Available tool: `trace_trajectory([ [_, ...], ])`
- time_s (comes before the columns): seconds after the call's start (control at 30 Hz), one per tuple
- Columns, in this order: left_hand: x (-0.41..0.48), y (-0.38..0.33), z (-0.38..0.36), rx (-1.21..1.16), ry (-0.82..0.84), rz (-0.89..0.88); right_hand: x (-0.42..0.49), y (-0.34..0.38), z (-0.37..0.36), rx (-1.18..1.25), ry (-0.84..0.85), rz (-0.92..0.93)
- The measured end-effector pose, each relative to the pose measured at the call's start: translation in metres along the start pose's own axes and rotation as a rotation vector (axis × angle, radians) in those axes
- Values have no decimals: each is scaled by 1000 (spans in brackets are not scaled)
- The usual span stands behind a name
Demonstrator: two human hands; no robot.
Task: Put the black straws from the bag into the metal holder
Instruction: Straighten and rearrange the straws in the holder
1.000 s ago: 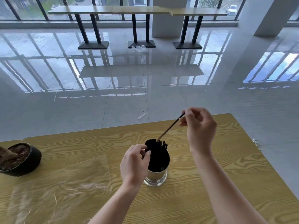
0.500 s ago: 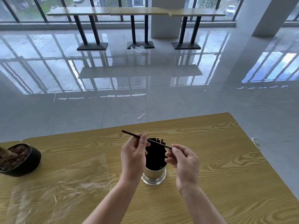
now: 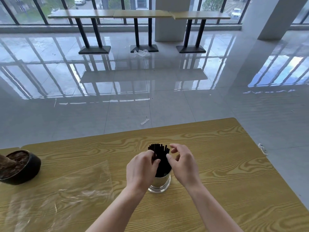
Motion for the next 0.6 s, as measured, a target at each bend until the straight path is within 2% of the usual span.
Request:
trace_trajectory([
  [0.17,0,2,-7,15,-15,15,4,22,4,-127,-78,188],
  [0.4,-6,27,4,-128,-133,125,2,41,-3,-291,-116,387],
  [0.6,-2,41,-3,-199,-63,190,8,47,0,-222,-109,382],
])
Point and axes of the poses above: each hand's wrist, its own x-axis towards the middle knuckle, its own z-axis out of the back of the hand, y = z × x, the point moved 9 cm from there along x, towards the middle knuckle, and after that the axes turned 9 degrees about -x, right-handed, at the moved point
